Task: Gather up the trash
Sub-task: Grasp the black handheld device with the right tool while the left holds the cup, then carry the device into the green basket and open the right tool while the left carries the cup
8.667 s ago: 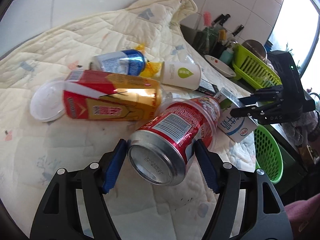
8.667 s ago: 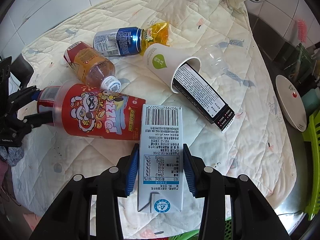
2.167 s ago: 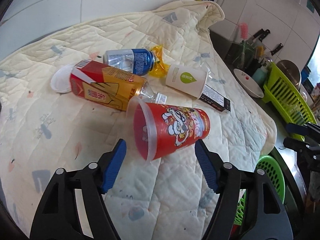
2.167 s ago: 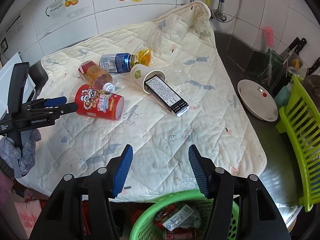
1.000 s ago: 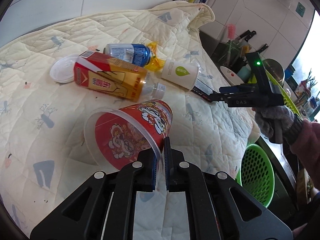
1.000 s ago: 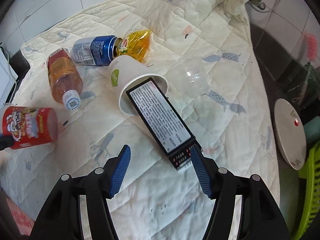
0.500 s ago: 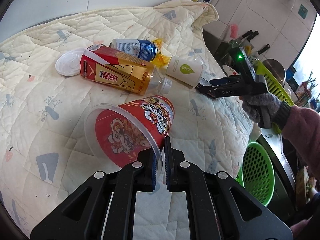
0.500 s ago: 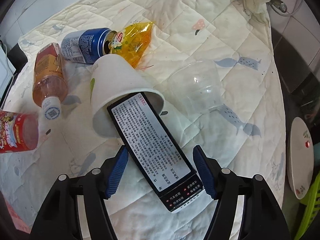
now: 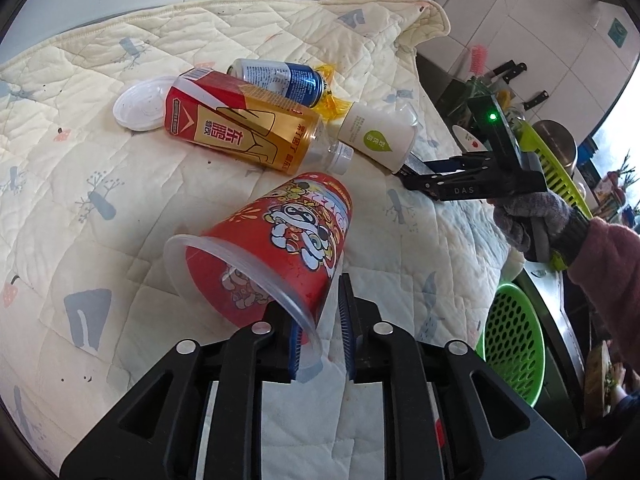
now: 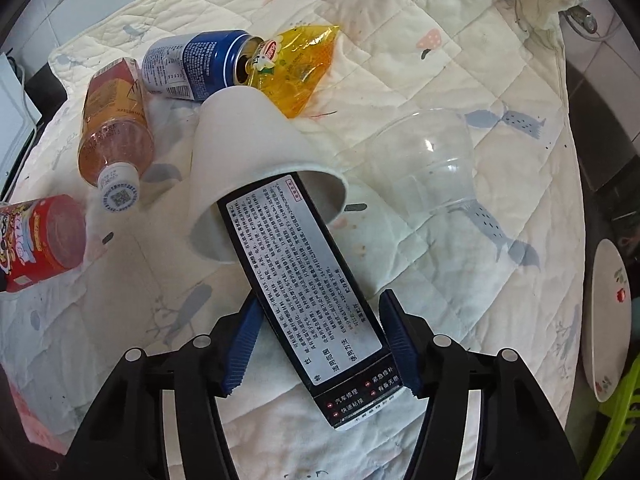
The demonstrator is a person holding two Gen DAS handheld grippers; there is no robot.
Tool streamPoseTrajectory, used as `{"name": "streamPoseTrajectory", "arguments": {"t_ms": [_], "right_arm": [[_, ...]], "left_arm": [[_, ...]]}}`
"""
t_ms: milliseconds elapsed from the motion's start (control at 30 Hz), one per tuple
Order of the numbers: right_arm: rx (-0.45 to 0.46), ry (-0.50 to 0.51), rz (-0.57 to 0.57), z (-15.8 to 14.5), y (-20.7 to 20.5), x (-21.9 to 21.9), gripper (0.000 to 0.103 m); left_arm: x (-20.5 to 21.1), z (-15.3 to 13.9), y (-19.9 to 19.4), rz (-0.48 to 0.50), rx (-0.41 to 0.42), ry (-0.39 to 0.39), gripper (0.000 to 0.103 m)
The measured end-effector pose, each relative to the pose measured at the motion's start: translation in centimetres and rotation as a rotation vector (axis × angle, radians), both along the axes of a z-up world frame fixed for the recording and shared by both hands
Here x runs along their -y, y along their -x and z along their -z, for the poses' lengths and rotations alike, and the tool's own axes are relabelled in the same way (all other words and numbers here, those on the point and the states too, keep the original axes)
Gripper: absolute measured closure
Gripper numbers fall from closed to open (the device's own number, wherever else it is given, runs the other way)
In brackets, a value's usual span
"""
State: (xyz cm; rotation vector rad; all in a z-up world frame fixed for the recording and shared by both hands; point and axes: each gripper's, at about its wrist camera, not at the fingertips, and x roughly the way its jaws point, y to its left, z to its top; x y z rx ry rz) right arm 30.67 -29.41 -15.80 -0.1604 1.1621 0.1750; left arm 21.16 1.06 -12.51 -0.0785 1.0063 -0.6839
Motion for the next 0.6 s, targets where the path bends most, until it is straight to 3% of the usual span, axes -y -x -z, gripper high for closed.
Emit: {"name": "streamPoseTrajectory", "arguments": {"t_ms": [100,300,367,600], "right_arm": [[0.007,-0.002,0.000,0.2,-0.4,-0.2,0.043],[0.015,-0.010,-0.004,0.6,-0.6,-1.3,0.039],[0.015,-0.012,-0.009,0.6,-0.3,-1.4,0.047],[0.005,-0.005,-0.010,0.1,1.3,-2.1,0.052]], "left_arm": [[0.0,0.1,0.1,-0.010,-0.009,0.007,0.073],[0.2,0.2,0.0,-0.032,-0.013,0.013,0.073],[0.1,0.4,-0.1,-0.045,-0.022,0.021,0.073],[0.2,0.6,-0.2,-0.059,-0.034,0.054,0.074]]}}
